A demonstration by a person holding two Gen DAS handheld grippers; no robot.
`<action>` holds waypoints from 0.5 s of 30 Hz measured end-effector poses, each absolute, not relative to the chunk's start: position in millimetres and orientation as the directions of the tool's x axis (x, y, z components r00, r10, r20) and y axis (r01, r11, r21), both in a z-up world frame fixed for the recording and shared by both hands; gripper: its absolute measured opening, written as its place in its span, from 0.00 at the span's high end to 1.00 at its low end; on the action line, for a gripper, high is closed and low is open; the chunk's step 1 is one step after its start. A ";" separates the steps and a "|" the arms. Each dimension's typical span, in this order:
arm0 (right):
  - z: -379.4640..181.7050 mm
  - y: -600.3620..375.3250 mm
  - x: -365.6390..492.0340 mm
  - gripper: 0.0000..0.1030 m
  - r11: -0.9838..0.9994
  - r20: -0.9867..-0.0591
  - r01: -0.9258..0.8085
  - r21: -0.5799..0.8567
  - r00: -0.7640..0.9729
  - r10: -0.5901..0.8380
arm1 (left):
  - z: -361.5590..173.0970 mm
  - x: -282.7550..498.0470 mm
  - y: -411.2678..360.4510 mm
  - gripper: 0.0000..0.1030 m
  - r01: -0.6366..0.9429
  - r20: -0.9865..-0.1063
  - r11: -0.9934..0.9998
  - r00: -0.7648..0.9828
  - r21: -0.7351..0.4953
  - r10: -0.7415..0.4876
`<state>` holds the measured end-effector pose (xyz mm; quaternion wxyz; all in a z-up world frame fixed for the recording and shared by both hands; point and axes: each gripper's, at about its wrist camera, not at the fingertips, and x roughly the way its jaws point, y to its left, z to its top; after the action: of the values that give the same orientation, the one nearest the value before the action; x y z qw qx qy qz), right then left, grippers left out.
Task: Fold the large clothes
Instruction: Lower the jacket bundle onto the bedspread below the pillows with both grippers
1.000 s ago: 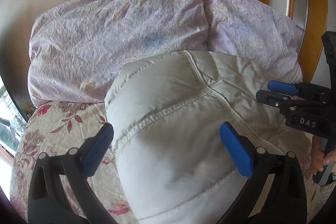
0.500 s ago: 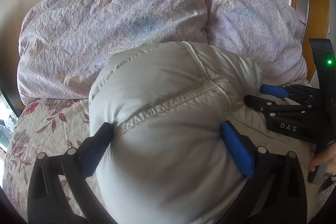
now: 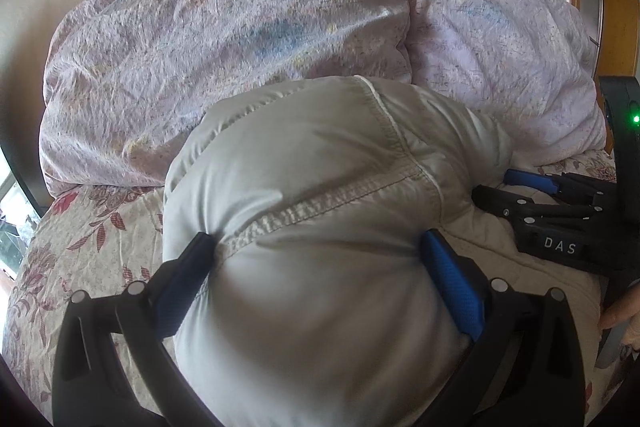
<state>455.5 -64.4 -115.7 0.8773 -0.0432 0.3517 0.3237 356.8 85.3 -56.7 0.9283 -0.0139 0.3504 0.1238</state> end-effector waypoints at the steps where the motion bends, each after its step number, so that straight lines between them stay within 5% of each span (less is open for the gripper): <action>1: -115.9 -64.8 455.0 0.42 0.790 -0.643 -0.594 0.149 0.549 0.534 | -57.2 357.3 84.6 0.02 -0.243 -0.651 0.968 0.724 0.067 0.228; 6: -99.6 -70.7 431.4 0.42 0.830 -0.649 -0.549 0.099 0.597 0.472 | -45.5 340.3 82.2 0.02 -0.226 -0.639 0.970 0.734 0.090 0.230; 15: -73.8 -124.2 350.7 0.46 0.793 -0.562 -0.580 0.185 0.600 0.569 | -28.2 282.2 76.4 0.02 -0.165 -0.619 0.983 0.765 0.080 0.179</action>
<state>350.7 -124.2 -73.8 0.8943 -0.0084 0.3114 0.3212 282.2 76.5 -28.2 0.9394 0.0105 0.3303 0.0917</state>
